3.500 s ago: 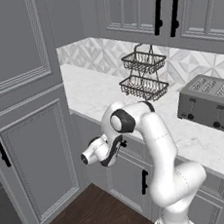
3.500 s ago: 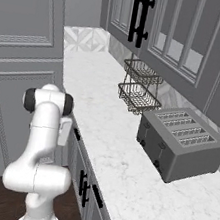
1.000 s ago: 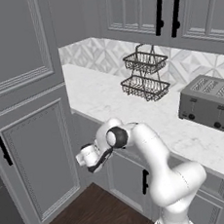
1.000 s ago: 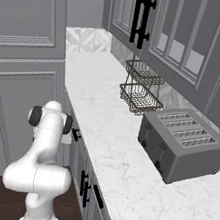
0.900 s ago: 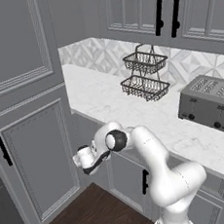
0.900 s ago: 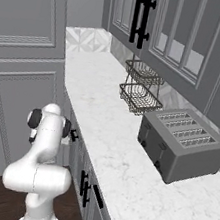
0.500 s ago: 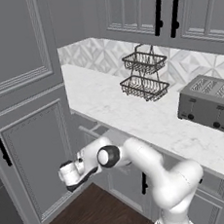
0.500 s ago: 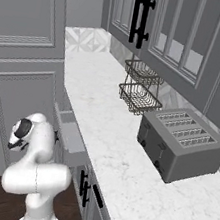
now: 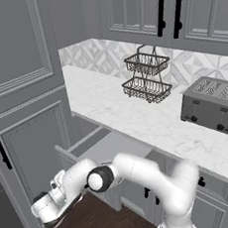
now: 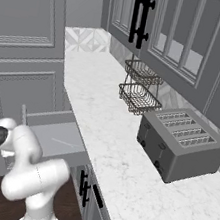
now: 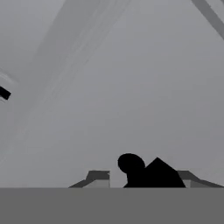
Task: Take a straw from the drawer in front and place it inside the glass cup on the dining counter.
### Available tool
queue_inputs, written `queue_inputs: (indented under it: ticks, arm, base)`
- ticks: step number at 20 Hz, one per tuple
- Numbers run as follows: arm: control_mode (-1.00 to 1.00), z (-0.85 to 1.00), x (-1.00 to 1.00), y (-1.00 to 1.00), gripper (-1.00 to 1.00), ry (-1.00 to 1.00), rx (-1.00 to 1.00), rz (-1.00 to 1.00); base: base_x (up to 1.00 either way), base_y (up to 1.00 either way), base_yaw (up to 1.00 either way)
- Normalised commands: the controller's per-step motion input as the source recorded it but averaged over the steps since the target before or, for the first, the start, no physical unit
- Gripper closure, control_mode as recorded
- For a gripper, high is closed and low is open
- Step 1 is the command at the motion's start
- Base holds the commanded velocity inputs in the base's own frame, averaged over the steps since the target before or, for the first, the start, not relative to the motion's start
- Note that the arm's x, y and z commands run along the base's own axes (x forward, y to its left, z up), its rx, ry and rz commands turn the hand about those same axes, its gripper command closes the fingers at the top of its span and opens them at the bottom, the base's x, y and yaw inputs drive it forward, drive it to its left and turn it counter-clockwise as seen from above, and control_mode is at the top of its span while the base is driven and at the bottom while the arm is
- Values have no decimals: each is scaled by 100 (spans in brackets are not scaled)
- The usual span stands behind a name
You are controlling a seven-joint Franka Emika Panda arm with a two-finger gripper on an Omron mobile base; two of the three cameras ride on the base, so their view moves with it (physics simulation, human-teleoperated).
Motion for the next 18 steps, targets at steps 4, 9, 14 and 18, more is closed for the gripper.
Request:
queue_inputs:
  ticks: [4,9,14,18]
  arm:
    - [-100,-49,-14,98,100,69,21,42]
    - [-100,-22,-9,6,100,64,79,26]
    - [-100,12,0,-56,-100,61,100,15]
    - [-100,31,-31,-33,-100,56,90,21]
  base:
    - [0,0,0]
    - [0,0,0]
    - [0,0,0]
    - [0,0,0]
